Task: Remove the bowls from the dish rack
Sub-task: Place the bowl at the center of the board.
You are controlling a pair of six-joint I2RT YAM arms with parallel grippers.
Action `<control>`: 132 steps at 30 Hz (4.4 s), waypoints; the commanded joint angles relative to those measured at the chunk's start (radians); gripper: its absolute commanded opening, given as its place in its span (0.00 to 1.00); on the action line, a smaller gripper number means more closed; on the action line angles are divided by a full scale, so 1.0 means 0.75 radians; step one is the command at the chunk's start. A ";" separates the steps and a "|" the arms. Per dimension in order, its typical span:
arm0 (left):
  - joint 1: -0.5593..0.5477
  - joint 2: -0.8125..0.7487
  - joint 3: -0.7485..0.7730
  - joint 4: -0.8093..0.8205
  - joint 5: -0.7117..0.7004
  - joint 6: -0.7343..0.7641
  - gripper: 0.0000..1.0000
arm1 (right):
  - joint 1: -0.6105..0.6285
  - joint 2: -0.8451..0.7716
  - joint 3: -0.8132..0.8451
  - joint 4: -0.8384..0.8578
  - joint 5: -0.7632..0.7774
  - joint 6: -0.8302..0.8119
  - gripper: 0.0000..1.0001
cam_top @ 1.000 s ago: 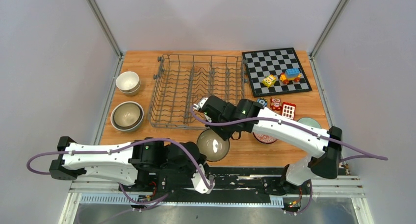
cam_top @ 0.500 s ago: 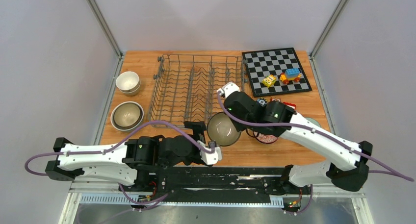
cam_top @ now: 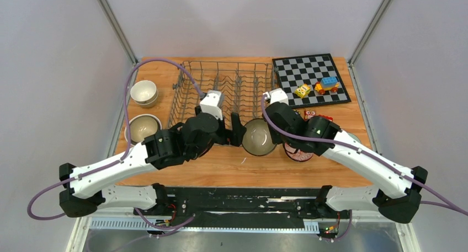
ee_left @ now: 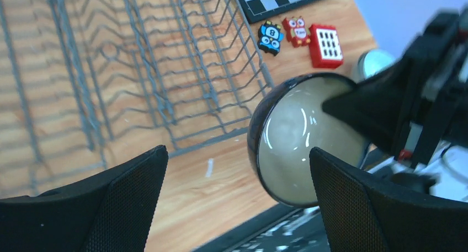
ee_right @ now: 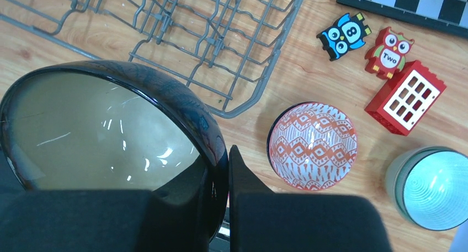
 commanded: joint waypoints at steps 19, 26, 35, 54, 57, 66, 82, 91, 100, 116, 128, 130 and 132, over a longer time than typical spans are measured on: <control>0.059 0.344 0.266 -0.501 -0.170 -0.785 0.71 | -0.071 0.084 0.045 0.099 0.013 0.352 0.03; 0.059 0.367 0.244 -0.463 -0.162 -0.797 0.43 | -0.071 0.077 0.039 0.109 0.018 0.388 0.03; 0.059 0.406 0.240 -0.456 -0.128 -0.799 0.31 | -0.071 0.085 0.037 0.118 0.003 0.408 0.03; 0.133 0.253 0.142 -0.417 -0.196 -0.714 0.00 | -0.073 0.072 0.074 0.200 -0.197 0.188 0.87; 0.238 0.171 0.125 -0.442 -0.200 -0.695 0.00 | -0.073 0.056 0.122 0.173 -0.203 0.125 0.98; 0.864 -0.121 0.049 -0.522 -0.137 -0.536 0.00 | -0.073 -0.102 -0.028 0.263 -0.186 0.017 0.99; 1.988 -0.169 -0.285 -0.262 0.263 -0.524 0.00 | -0.074 -0.173 -0.314 0.416 -0.366 -0.005 0.97; 2.113 -0.112 -0.413 -0.065 0.283 -0.589 0.00 | -0.073 -0.198 -0.355 0.454 -0.368 -0.013 0.97; 2.147 -0.039 -0.482 0.009 0.288 -0.608 0.00 | -0.074 -0.223 -0.372 0.456 -0.384 0.001 0.96; 2.150 0.061 -0.546 0.052 0.333 -0.589 0.00 | -0.073 -0.255 -0.403 0.451 -0.393 0.042 0.95; 2.155 0.123 -0.566 0.062 0.348 -0.567 0.00 | -0.074 -0.261 -0.418 0.449 -0.394 0.048 0.95; 2.158 0.130 -0.568 0.061 0.353 -0.557 0.00 | -0.073 -0.259 -0.418 0.449 -0.391 0.045 0.95; 2.157 0.137 -0.569 0.061 0.360 -0.538 0.07 | -0.073 -0.258 -0.416 0.449 -0.393 0.043 0.95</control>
